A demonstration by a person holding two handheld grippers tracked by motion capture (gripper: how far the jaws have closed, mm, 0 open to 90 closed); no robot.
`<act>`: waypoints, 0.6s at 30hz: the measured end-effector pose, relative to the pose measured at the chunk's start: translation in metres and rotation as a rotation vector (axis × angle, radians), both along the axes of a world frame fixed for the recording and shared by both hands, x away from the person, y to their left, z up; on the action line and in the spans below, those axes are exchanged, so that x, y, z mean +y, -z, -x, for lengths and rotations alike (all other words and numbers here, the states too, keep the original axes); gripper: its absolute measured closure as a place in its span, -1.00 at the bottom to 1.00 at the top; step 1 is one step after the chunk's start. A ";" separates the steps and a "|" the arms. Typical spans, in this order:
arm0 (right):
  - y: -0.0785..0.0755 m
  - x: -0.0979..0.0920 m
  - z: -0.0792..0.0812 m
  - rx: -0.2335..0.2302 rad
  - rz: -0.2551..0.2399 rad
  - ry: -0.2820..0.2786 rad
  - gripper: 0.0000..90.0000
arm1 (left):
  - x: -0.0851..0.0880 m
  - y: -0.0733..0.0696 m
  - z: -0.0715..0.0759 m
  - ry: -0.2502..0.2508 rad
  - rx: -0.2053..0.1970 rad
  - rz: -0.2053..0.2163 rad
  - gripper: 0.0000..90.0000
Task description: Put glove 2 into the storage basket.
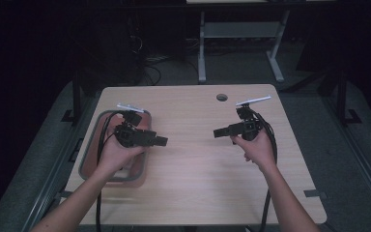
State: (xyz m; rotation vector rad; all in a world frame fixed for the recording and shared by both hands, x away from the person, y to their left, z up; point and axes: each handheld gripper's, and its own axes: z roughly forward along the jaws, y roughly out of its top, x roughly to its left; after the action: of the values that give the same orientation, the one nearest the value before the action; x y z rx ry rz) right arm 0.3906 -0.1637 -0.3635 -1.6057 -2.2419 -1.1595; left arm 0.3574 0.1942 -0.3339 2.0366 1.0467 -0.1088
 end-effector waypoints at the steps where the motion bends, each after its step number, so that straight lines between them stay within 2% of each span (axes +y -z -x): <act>1: 0.001 -0.002 0.000 -0.002 0.000 0.002 -0.07 | -0.001 0.000 0.000 0.006 0.000 -0.002 -0.34; 4: 0.003 -0.007 0.002 -0.012 -0.006 0.010 -0.08 | -0.007 0.001 0.001 0.015 0.001 -0.002 -0.34; 5: 0.002 -0.008 0.002 0.006 -0.002 0.015 -0.09 | -0.009 0.001 0.001 0.016 0.001 -0.001 -0.34; 9: 0.003 -0.012 0.004 0.004 -0.005 0.022 -0.09 | -0.018 0.002 0.004 0.043 -0.001 -0.006 -0.34; 18: 0.010 -0.029 0.009 0.000 0.002 0.046 -0.10 | -0.031 0.004 0.008 0.070 0.000 -0.001 -0.34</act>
State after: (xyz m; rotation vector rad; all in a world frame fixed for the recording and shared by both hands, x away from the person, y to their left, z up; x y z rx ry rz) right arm 0.3820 -0.1922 -0.3733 -1.6661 -2.2186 -1.1683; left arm 0.3492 0.1634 -0.3376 2.0742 0.9755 -0.1448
